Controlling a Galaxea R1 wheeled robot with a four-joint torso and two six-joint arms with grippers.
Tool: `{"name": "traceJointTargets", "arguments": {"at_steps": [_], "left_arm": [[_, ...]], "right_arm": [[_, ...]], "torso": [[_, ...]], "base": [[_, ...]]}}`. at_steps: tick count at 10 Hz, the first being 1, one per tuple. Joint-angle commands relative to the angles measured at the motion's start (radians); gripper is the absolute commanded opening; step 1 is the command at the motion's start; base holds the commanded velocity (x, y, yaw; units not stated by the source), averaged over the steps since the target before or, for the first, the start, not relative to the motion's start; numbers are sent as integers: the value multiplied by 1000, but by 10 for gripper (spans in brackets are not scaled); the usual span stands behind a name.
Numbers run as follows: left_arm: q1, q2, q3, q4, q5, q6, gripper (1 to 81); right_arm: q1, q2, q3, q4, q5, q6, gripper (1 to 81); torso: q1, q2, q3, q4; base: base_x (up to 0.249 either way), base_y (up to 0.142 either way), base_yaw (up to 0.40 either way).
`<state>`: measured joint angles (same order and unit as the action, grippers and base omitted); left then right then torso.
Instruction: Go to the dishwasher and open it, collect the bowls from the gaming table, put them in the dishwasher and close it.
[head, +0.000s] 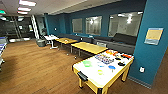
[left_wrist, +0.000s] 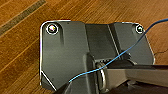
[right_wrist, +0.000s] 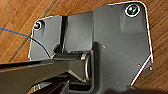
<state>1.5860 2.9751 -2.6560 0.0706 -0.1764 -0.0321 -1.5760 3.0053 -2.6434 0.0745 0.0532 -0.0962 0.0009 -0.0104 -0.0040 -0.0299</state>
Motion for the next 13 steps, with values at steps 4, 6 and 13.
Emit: {"name": "traceJointTargets", "arguments": {"at_steps": [4,6,13], "left_arm": [[-42,-7,2,-3,46,-5,811],[-43,-7,2,-3,46,-5,811],[-42,-7,2,-5,46,-5,811]], "right_arm": [[49,2,7,-9,-56,-4,811],[47,0,7,-9,-56,-4,811],[47,0,7,-8,-55,-4,811]], "torso": [[0,0,0,0],[0,0,0,0],[0,0,0,0]], "base": [[166,64,0],[166,63,0],[165,65,0]]}}
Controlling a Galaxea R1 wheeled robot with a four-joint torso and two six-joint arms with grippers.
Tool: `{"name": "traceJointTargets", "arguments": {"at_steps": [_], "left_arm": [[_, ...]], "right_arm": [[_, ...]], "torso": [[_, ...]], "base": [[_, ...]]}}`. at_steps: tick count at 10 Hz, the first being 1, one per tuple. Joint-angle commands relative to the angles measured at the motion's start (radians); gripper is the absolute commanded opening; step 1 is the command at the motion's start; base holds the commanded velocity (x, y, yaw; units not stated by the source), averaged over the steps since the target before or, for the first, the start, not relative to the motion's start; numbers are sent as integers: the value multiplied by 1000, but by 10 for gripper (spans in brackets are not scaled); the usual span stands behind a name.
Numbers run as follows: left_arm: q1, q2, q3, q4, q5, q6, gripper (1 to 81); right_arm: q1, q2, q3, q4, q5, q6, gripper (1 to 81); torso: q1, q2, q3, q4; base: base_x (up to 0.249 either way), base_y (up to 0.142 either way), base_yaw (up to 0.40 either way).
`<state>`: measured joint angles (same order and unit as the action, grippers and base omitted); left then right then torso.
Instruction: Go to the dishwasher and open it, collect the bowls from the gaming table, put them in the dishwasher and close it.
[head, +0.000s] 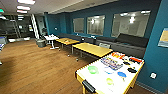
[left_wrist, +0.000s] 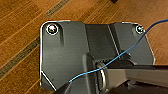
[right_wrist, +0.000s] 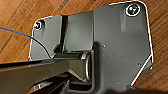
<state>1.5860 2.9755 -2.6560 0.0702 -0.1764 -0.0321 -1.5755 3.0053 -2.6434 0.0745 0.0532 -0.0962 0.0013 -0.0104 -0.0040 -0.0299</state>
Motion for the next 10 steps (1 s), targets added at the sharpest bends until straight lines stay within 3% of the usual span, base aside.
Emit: {"name": "traceJointTargets", "arguments": {"at_steps": [1,10], "left_arm": [[-43,-7,2,-4,46,-5,811],[-42,-7,2,-4,46,-5,811]], "right_arm": [[47,2,5,-7,-55,-4,811],[45,2,5,-9,-55,-4,811]], "torso": [[0,0,0,0],[0,0,0,0]], "base": [[144,77,0],[136,79,0]]}}
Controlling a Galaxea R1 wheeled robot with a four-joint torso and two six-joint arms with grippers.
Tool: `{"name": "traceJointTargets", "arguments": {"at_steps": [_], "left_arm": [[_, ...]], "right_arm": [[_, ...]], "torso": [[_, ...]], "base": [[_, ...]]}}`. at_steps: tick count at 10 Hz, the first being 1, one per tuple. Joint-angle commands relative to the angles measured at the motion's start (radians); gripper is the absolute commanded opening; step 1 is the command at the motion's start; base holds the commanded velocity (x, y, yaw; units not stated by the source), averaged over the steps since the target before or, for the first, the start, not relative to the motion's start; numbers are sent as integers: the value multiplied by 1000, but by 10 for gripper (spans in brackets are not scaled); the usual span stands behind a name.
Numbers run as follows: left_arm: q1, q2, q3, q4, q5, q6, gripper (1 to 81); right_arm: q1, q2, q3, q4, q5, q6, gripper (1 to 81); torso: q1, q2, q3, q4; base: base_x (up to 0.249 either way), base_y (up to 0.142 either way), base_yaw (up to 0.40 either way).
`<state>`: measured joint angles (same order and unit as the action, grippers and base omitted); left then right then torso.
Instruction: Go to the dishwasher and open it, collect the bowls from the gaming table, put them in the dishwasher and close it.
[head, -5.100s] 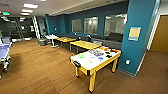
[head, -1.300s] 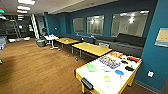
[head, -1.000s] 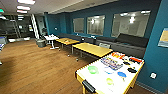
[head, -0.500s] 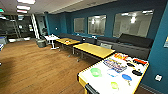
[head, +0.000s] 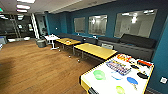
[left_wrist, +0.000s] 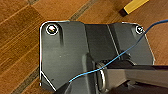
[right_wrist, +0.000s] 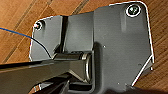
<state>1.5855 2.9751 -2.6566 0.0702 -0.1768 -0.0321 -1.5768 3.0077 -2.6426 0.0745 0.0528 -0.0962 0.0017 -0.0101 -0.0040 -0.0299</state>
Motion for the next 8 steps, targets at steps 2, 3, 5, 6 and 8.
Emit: {"name": "traceJointTargets", "arguments": {"at_steps": [2,3,5,6,8], "left_arm": [[-42,-7,3,-4,46,-5,811],[-42,-5,3,-4,46,-5,811],[-42,-4,3,-4,46,-5,811],[-42,-4,3,-4,46,-5,811],[-42,-4,3,-4,46,-5,811]], "right_arm": [[46,0,4,-9,-54,-4,811],[48,0,4,-9,-54,-4,811],[46,-1,4,-9,-54,-4,811],[46,-2,4,-9,-56,-4,811],[46,0,6,-7,-54,-4,811]], "torso": [[0,0,0,0],[0,0,0,0],[0,0,0,0],[0,0,0,0],[0,0,0,0]], "base": [[135,79,0],[135,79,0],[135,79,0],[135,78,0],[135,78,0]]}}
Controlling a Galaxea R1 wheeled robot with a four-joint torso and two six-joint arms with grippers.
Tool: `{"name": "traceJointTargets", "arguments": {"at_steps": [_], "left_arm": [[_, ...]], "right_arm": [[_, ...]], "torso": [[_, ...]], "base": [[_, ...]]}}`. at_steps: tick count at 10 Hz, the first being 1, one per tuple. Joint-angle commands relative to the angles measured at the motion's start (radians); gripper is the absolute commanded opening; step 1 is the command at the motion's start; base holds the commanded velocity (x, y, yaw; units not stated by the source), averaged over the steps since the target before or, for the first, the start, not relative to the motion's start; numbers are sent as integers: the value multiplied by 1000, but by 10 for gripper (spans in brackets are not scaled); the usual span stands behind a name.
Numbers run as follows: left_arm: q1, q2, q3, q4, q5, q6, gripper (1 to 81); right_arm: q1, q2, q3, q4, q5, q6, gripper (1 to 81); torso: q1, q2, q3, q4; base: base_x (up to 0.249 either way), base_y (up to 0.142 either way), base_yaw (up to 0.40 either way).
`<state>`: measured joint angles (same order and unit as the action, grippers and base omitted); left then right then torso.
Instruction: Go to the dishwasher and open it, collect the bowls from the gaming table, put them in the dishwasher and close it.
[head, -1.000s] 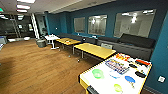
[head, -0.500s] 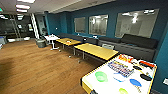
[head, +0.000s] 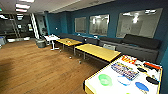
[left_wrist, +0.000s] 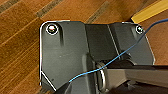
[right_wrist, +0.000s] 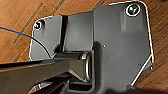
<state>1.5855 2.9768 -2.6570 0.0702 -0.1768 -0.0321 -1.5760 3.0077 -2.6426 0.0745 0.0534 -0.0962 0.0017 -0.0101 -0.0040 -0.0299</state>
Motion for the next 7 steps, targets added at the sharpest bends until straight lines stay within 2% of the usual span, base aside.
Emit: {"name": "traceJointTargets", "arguments": {"at_steps": [1,7], "left_arm": [[-42,-5,3,-4,46,-5,811],[-38,-4,3,-4,45,-5,811]], "right_arm": [[44,-2,4,-7,-55,-4,811],[41,-2,4,-7,-55,-4,811]], "torso": [[0,0,0,0],[0,0,0,0]], "base": [[135,77,0],[134,76,0]]}}
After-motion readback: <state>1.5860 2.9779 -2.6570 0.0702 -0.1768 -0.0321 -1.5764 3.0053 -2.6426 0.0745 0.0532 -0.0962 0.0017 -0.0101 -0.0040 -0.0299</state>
